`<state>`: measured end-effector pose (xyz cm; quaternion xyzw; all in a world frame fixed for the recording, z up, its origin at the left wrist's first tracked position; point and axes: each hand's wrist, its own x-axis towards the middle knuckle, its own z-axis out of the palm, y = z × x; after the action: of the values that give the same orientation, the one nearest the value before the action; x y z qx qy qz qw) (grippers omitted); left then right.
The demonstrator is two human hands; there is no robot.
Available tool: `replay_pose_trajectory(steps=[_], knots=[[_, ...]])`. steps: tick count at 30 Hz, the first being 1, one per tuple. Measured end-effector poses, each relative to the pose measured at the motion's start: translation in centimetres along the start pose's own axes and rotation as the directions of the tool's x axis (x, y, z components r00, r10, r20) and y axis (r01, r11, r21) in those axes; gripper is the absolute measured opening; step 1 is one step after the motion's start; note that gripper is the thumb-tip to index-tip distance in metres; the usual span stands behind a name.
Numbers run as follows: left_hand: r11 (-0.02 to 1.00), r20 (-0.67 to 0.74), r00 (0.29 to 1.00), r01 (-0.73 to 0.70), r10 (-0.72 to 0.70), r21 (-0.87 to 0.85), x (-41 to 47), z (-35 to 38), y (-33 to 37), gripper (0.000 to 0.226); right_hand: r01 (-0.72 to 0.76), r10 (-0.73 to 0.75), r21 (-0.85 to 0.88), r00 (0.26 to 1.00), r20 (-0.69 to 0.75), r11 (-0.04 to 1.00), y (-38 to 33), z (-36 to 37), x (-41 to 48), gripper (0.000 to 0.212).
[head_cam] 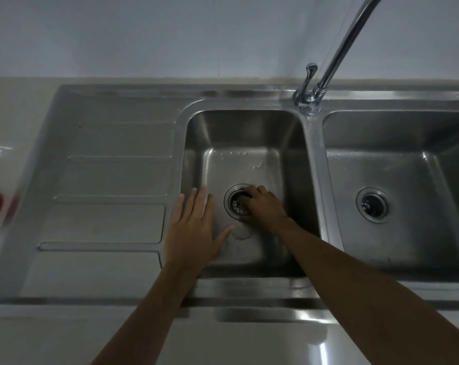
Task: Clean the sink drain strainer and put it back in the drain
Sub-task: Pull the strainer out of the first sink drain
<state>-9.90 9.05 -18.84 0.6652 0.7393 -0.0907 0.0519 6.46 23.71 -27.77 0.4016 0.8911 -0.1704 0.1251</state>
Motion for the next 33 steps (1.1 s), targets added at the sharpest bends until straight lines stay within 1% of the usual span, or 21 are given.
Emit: replay_pose_trajectory(steps=[1, 3, 5, 8, 10, 16, 20, 24, 27, 31, 33], knots=[[1.0, -0.006, 1.0, 0.0, 0.0, -0.001, 0.0, 0.0, 0.0, 0.096, 0.0, 0.0, 0.016, 1.0, -0.009, 1.0, 0.0, 0.0, 0.1, 0.071], [1.0, -0.016, 1.0, 0.001, -0.001, -0.002, 0.0, 0.0, 0.0, 0.095, -0.034, 0.035, 0.107, 0.999, -0.013, 0.994, 0.0, -0.1, 0.3, 0.089], [1.0, -0.018, 1.0, 0.0, 0.0, -0.001, -0.1, 0.0, 0.0, 0.095, -0.064, 0.062, 0.175, 0.998, 0.016, 0.983, 0.0, -0.1, 0.6, 0.097], [1.0, -0.011, 1.0, -0.004, 0.004, 0.004, 0.0, 0.1, 0.0, 0.095, -0.072, 0.06, 0.192, 0.996, 0.066, 0.979, 0.1, -0.2, 1.0, 0.095], [1.0, -0.013, 1.0, -0.003, 0.003, 0.001, 0.1, 0.1, 0.0, 0.095, -0.091, 0.074, 0.232, 0.994, 0.079, 0.968, 0.3, -0.3, 1.2, 0.096], [1.0, -0.041, 0.999, -0.001, 0.001, 0.0, 0.2, 0.6, -0.1, 0.094, -0.083, 0.062, 0.322, 0.995, 0.075, 0.943, 0.6, -0.4, 1.6, 0.096], [1.0, -0.076, 0.997, 0.002, -0.002, -0.003, 0.1, 0.8, -0.1, 0.092, -0.032, 0.012, 0.321, 0.998, 0.064, 0.947, 1.0, -0.6, 1.8, 0.101], [1.0, -0.13, 0.992, -0.005, 0.001, -0.024, 0.0, 1.0, -0.1, 0.092, 0.003, -0.007, 0.297, 1.0, 0.012, 0.955, 0.9, -0.6, 1.6, 0.089], [0.999, -0.121, 0.993, -0.001, -0.004, -0.038, 0.0, 0.9, -0.1, 0.092, -0.004, 0.016, 0.333, 0.999, -0.032, 0.943, 0.6, -1.8, 1.0, 0.088], [0.997, -0.109, 0.993, 0.028, -0.035, -0.07, -0.3, -0.7, 0.6, 0.096, 0.039, 0.013, 0.37, 0.99, -0.137, 0.928, 0.2, -6.2, -1.4, 0.088], [0.995, -0.124, 0.992, 0.012, -0.024, -0.096, -0.4, -2.3, 1.8, 0.097, 0.079, -0.003, 0.369, 0.979, -0.202, 0.926, 0.4, -9.4, -3.4, 0.087]])
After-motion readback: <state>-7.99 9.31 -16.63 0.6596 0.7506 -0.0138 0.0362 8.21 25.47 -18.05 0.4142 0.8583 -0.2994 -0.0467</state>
